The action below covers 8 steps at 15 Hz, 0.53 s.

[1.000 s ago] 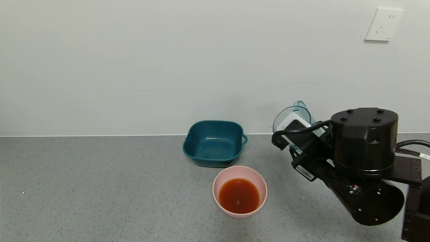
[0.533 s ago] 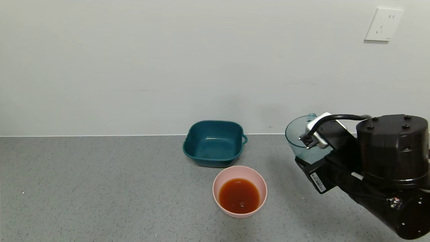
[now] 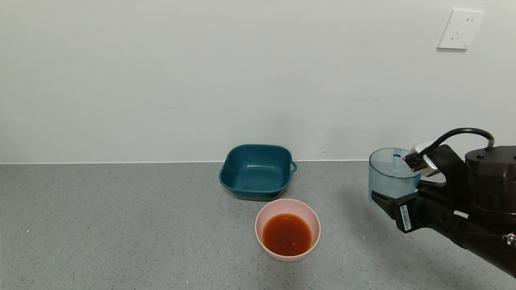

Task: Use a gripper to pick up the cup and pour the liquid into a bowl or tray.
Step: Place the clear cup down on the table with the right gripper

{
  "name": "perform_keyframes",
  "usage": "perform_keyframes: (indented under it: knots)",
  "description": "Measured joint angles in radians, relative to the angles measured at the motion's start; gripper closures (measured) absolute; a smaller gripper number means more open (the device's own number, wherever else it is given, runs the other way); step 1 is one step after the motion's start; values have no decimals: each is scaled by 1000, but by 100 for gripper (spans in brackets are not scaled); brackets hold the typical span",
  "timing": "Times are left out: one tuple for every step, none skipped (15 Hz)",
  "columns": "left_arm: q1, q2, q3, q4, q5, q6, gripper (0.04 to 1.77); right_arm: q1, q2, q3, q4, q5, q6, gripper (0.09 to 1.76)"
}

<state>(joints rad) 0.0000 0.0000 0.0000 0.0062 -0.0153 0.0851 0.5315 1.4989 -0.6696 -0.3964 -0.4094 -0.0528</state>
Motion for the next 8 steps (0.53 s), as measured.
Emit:
perform_keyframes:
  knots:
    - [0, 0, 0, 0, 0, 0, 9, -21, 0, 16, -42, 27, 7, 57]
    - [0, 0, 0, 0, 0, 0, 9, -45, 1, 34, -84, 57, 11, 57]
    - [0, 0, 0, 0, 0, 0, 9, -71, 6, 53, -123, 82, 12, 57]
    - [0, 0, 0, 0, 0, 0, 9, -96, 16, 71, -166, 100, 12, 57]
    - [0, 0, 0, 0, 0, 0, 9, -117, 30, 87, -204, 106, 13, 57]
    - [0, 0, 0, 0, 0, 0, 9, -134, 45, 99, -243, 108, 13, 57]
    - [0, 0, 0, 0, 0, 0, 9, -151, 64, 114, -290, 110, 14, 57]
    - [0, 0, 0, 0, 0, 0, 9, -167, 87, 129, -330, 111, 14, 57]
